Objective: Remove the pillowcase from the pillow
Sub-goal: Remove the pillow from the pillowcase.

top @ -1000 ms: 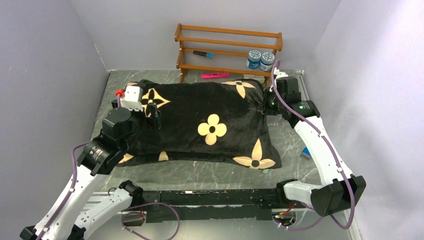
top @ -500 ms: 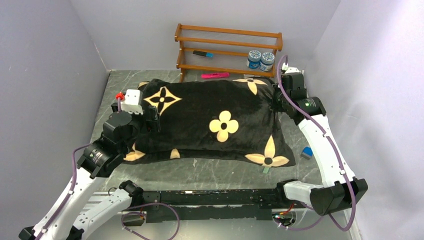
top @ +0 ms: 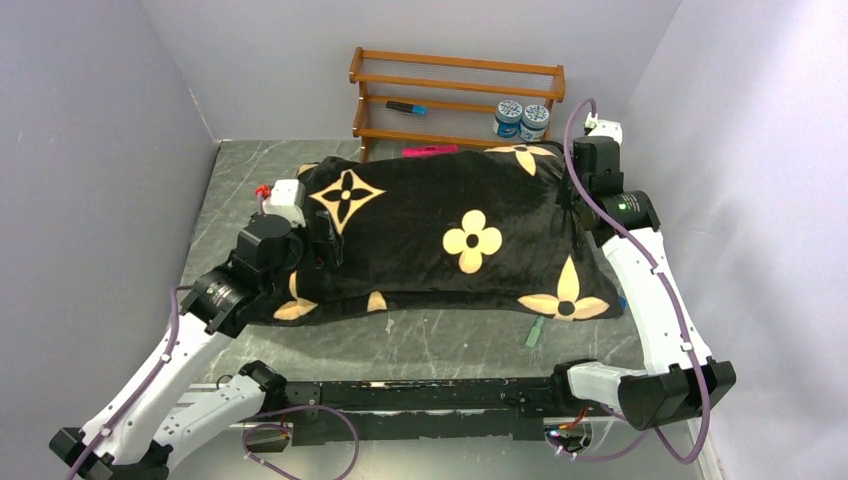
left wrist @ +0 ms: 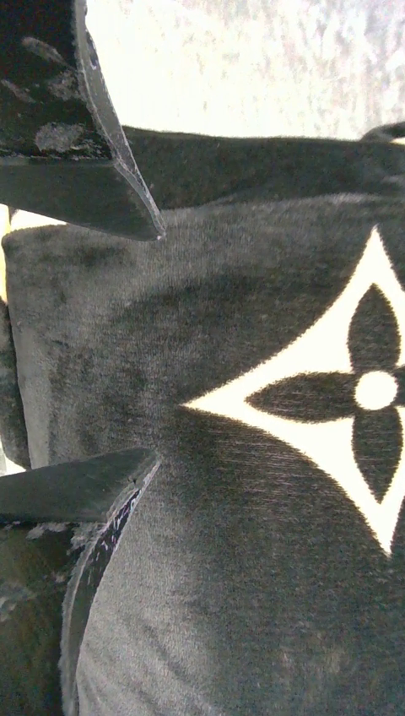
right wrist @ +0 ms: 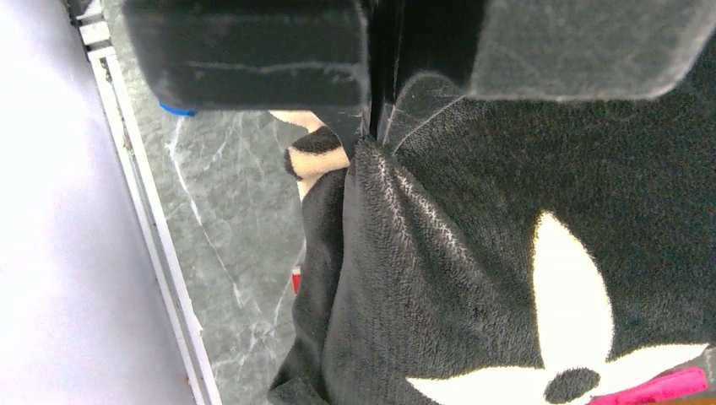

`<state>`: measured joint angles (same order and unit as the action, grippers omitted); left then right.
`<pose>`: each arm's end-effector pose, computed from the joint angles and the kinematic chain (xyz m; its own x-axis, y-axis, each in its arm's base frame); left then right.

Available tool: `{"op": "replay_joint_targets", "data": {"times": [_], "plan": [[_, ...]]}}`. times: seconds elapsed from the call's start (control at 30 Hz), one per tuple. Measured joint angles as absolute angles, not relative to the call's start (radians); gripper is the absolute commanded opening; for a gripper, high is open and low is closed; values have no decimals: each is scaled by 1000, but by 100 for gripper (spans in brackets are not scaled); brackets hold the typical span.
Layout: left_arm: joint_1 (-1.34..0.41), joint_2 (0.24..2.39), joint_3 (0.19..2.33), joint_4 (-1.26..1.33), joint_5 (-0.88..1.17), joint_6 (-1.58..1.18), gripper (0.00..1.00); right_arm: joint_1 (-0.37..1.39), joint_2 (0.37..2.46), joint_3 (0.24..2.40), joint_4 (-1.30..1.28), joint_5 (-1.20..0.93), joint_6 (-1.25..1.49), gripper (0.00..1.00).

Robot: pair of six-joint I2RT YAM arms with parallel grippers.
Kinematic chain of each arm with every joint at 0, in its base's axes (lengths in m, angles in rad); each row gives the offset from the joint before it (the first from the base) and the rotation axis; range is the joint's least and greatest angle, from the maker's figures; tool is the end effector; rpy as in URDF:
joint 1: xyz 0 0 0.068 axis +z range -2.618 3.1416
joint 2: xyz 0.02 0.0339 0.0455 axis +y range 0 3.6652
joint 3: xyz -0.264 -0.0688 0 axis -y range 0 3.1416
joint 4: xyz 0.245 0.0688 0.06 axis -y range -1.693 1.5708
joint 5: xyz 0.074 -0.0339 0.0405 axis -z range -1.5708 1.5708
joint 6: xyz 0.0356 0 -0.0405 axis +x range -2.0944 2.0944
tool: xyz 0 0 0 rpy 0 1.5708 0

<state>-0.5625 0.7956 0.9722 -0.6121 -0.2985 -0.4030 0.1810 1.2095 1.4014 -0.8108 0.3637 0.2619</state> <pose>0.1442 -0.0785 0.3586 -0.4397 -0.1659 -0.8827 0.1214 0.9628 -0.2414 0.2414 0.0313 0.4038 -0.5210 0.1507 -0.8402 0.2606 0.9654 0.0116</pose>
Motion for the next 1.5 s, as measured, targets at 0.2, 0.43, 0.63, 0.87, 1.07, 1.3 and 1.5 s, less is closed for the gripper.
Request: {"op": "replay_joint_targets", "data": {"times": [0.2, 0.43, 0.63, 0.87, 1.07, 1.3, 1.5], "plan": [[-562, 863, 939, -614, -294, -484, 97, 178, 1209, 1380, -768, 361, 245, 0], [-566, 866, 926, -661, -405, -521, 97, 178, 1209, 1379, -751, 352, 222, 0], [-566, 861, 893, -648, -428, -545, 87, 178, 1209, 1379, -740, 348, 210, 0], [-560, 859, 831, -572, -253, -538, 44, 176, 1210, 1379, -732, 358, 205, 0], [-553, 854, 829, -498, -38, -508, 9, 151, 1217, 1387, -701, 419, 183, 0], [-551, 921, 829, -361, 202, -529, 5, 118, 1239, 1422, -648, 523, 156, 0], [-585, 1005, 829, -235, 292, -572, 14, 99, 1256, 1417, -621, 575, 145, 0]]}}
